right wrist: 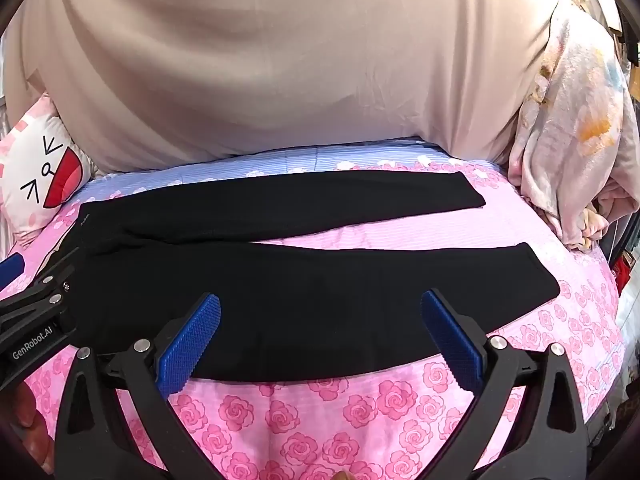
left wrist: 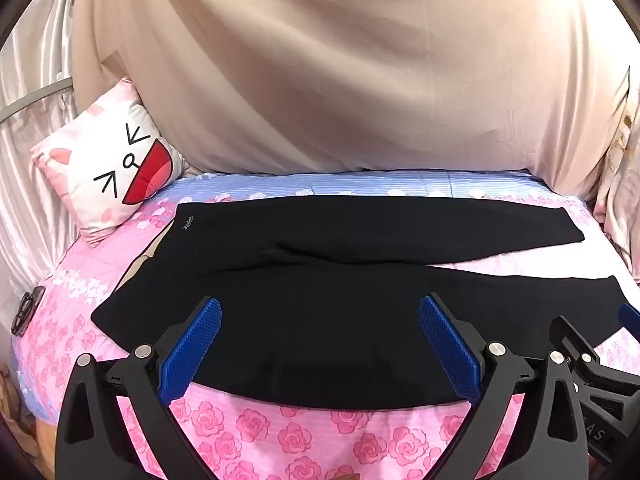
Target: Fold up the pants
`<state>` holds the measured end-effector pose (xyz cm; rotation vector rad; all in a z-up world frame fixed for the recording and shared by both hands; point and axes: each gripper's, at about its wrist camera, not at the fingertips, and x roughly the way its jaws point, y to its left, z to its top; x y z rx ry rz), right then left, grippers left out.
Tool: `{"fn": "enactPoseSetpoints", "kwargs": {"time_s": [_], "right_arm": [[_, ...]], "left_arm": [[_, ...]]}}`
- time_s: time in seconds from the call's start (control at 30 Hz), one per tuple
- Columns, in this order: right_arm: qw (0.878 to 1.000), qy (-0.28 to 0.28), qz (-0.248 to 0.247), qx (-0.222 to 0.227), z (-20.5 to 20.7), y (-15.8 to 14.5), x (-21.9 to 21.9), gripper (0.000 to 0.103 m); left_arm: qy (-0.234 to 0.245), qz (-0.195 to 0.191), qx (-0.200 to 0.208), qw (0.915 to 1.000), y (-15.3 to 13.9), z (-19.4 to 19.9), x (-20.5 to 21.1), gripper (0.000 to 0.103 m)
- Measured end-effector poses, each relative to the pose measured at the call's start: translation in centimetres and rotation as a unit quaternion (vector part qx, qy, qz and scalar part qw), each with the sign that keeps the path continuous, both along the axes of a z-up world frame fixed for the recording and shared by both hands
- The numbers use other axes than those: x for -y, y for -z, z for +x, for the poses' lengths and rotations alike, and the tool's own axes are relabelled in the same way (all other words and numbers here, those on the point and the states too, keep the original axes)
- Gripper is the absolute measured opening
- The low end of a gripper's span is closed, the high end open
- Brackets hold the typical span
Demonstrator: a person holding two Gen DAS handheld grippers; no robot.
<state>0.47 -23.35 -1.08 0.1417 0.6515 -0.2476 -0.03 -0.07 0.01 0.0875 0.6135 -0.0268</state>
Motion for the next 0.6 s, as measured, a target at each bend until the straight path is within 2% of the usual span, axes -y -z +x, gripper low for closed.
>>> {"fn": "enactPoseSetpoints", "kwargs": {"time_s": [0.6], "right_arm": [[1.0, -0.001, 0.0, 0.014, 0.26, -0.56, -0.06, 0.098]], "left_arm": [[0.01, -0.004, -0.006, 0.9999, 0.39, -0.12, -0.18, 0.097]]}}
